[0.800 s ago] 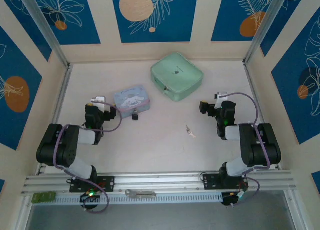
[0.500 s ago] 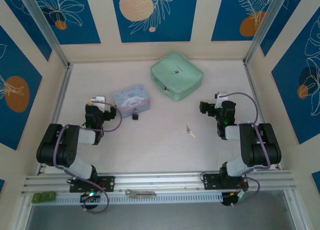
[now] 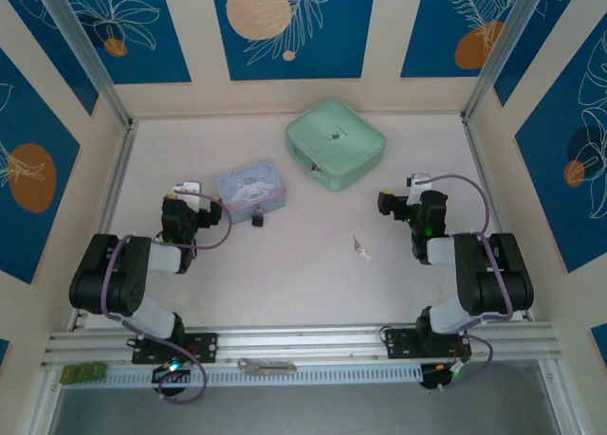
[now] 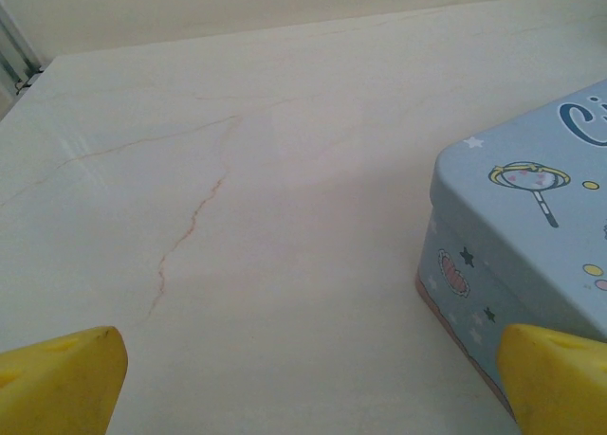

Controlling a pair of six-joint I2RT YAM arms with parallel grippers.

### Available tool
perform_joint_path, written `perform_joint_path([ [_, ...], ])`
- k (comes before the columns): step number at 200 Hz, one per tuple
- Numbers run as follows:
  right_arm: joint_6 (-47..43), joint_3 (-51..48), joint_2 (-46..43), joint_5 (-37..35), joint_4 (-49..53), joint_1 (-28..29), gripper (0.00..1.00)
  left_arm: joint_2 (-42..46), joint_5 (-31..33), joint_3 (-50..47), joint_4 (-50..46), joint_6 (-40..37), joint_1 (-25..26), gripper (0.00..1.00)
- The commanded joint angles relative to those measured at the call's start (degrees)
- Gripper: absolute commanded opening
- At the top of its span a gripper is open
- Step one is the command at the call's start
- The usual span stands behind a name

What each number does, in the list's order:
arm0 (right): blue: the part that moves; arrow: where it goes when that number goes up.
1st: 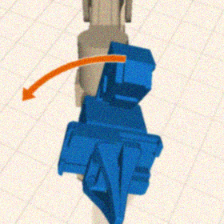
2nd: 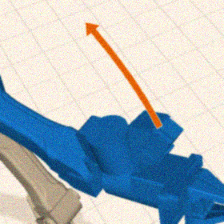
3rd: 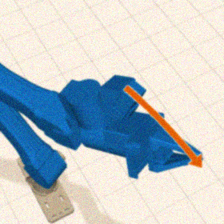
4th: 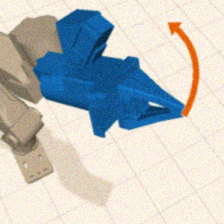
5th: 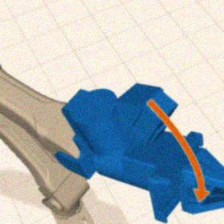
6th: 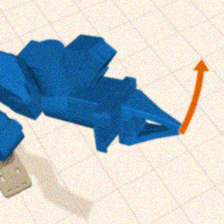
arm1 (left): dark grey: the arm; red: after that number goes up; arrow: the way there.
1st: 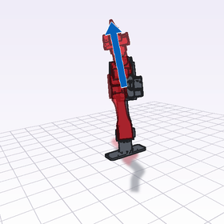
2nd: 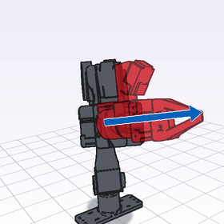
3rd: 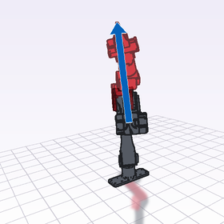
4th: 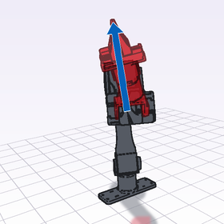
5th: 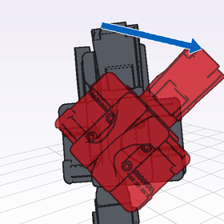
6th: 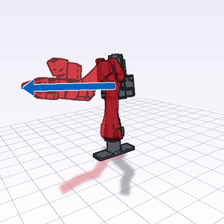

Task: Unlock the padlock with the key

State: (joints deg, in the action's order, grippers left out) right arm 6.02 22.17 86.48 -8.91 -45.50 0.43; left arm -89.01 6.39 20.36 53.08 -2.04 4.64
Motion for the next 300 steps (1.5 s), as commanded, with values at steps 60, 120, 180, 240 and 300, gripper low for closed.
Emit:
perform_joint_path([
  [60, 0.5, 13.7, -11.6, -10.5, 28.3, 8.1, 0.99, 17.6, 8.0, 6.6, -22.5, 5.5, 1.7, 1.0],
  [120, 14.6, 23.3, -15.4, -2.1, 62.1, 17.2, 0.86, 29.0, -6.1, 7.1, -35.4, 32.2, 7.5, 0.99],
  [180, 18.0, 26.6, -9.2, -0.6, 81.3, 23.3, 0.69, 29.5, 3.5, 4.9, -35.8, 44.4, 26.8, 0.96],
  [240, 20.1, 32.2, 4.1, -6.4, 88.2, 27.8, 0.53, 15.9, 2.5, 10.5, -27.0, 45.4, 34.3, 0.97],
  [300, 22.3, 33.3, 7.8, -8.3, 87.6, 30.8, 0.41, 13.0, 1.7, 10.8, -24.7, 46.7, 36.0, 0.97],
])
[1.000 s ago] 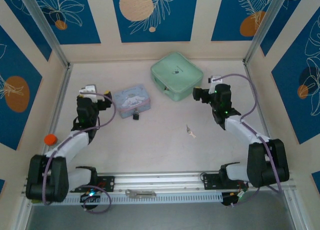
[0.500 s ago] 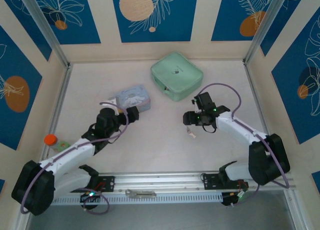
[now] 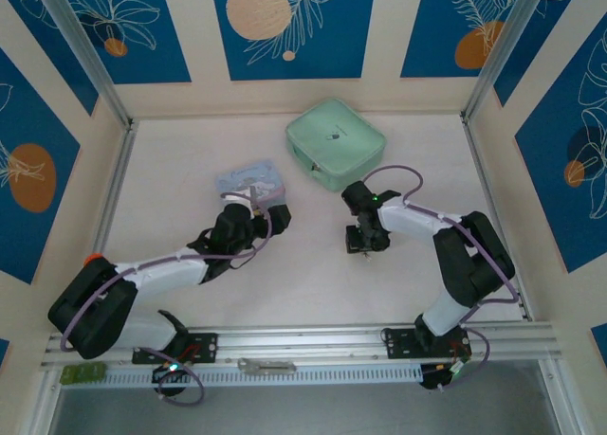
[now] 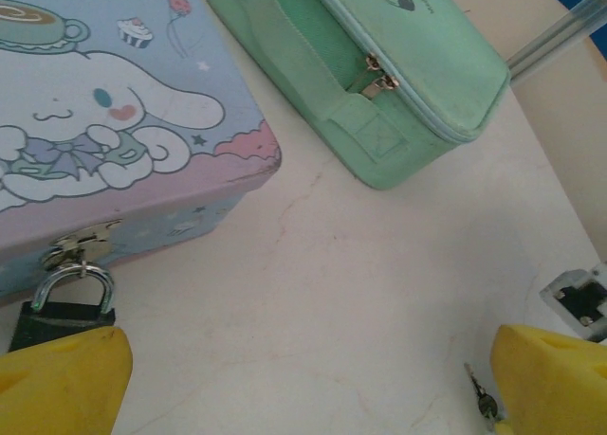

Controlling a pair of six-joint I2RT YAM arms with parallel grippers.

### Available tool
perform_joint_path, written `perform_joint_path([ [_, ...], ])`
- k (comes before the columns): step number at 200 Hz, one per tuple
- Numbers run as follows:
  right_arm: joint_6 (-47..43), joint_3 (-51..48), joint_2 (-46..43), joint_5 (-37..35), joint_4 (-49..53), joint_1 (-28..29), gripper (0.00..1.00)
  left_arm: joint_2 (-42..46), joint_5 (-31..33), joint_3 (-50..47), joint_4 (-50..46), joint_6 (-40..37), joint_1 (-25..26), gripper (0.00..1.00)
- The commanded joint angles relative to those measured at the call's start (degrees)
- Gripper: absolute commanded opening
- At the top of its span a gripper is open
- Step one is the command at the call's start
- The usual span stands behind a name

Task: Unlock the padlock with the key

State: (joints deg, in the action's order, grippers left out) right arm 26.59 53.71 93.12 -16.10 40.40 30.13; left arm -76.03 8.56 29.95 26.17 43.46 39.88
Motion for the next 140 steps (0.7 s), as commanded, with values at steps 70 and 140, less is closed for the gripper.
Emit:
perform_joint_path([
  [70, 2.8, 3.1, 5.1, -1.6, 1.3, 2.7, 0.22, 4.6, 2.1, -0.1, -0.2, 0.1, 0.8, 0.97],
  [140, -0.2, 3.0, 1.1, -0.7, 1.0, 3.4, 0.0, 6.1, 0.2, 0.1, 0.8, 0.9, 0.9, 0.97],
])
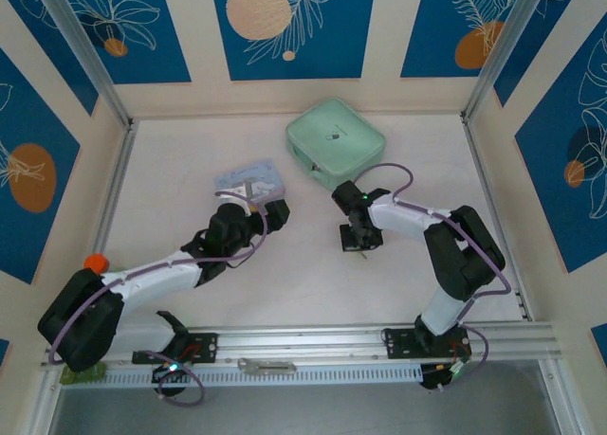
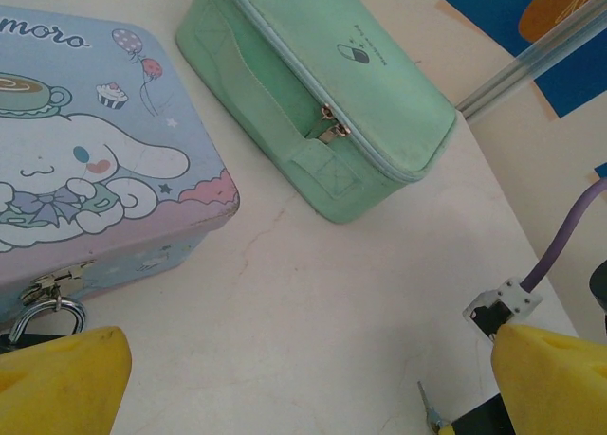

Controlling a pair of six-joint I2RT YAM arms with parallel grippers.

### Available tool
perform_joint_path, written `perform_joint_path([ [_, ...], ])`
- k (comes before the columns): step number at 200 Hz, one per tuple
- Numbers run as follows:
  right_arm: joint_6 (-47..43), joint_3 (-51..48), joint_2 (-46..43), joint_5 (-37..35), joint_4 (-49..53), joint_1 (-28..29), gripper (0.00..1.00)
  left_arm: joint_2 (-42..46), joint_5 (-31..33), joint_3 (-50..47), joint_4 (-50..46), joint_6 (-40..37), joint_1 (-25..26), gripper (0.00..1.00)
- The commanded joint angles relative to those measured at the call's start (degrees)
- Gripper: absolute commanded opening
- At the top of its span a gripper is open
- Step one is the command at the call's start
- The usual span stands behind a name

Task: Unlock the padlock with the key

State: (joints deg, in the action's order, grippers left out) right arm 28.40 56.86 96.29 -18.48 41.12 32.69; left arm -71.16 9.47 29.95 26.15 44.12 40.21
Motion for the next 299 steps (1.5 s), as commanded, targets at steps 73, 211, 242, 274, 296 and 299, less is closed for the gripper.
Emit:
perform_joint_path([
  [73, -11.0, -3.2, -15.4, 26.1, -8.2, -2.4, 0.0, -0.2, -3.1, 0.4, 5.3, 9.8, 3.9, 0.97],
  [211, -2.2, -8.5, -21.3, 43.2, -22.0, -5.2, 0.0, -17.2, 7.8, 0.6, 19.9, 46.6, 15.0, 1.0],
  [242, -1.8, -8.7, -21.4, 43.4, -22.8, -4.7, 0.0, -26.2, 3.7, 3.0, 34.4, 51.1, 15.2, 1.0],
  [274, -1.7, -9.3, -21.4, 43.0, -23.8, -4.6, 0.0, -29.5, 1.3, 4.6, 39.0, 53.8, 15.5, 1.0],
  [296, -1.8, -9.6, -20.8, 42.8, -24.1, -4.6, 0.0, -28.8, 1.5, 4.0, 39.2, 54.0, 15.7, 0.99],
  [299, -1.8, -9.6, -20.7, 42.7, -24.1, -4.5, 0.0, -28.7, 1.6, 3.9, 39.2, 54.0, 15.8, 1.0],
])
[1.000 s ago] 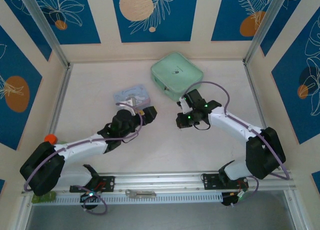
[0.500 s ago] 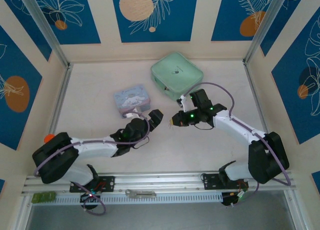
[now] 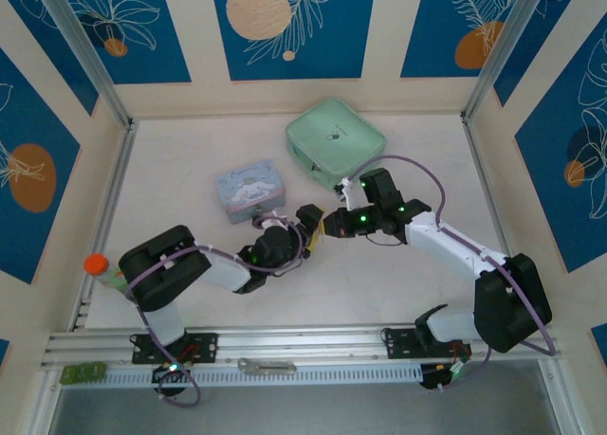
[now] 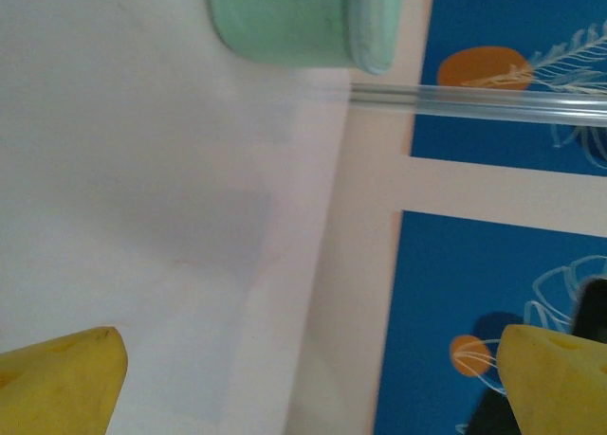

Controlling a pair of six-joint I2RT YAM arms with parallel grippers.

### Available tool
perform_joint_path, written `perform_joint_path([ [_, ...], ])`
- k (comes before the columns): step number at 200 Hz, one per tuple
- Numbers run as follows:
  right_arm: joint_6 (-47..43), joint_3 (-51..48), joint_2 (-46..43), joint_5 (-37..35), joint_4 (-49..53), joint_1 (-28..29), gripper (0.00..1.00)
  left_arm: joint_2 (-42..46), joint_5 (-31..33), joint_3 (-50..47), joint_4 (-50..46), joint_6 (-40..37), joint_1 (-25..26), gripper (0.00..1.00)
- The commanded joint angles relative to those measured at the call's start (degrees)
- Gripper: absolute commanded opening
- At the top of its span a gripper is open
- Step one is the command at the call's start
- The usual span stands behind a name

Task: Unlock the padlock with the key

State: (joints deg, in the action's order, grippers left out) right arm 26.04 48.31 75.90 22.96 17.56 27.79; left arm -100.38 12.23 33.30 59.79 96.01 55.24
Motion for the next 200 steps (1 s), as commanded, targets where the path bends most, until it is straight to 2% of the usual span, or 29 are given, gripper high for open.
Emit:
perform_joint_path([
  [1, 0.6, -1.0, -0.3, 1.2, -0.5, 0.3, 0.0, 0.6, -1.2, 0.5, 5.6, 2.1, 0.7, 1.0],
  [51, 0.1, -1.1, 1.4, 0.9, -1.3, 0.1, 0.0, 1.6, -3.2, 0.2, 7.6, 1.8, 0.7, 1.0],
  [131, -2.3, -1.1, -0.9, -0.4, 3.6, -1.0, 0.0, 8.2, -1.7, 0.0, -2.6, -5.7, 0.7, 1.0],
  [200, -5.4, 1.9, -0.3, -1.6, 7.7, -1.3, 0.0, 7.5, -4.7, 1.4, -4.5, -8.8, 0.7, 0.99],
])
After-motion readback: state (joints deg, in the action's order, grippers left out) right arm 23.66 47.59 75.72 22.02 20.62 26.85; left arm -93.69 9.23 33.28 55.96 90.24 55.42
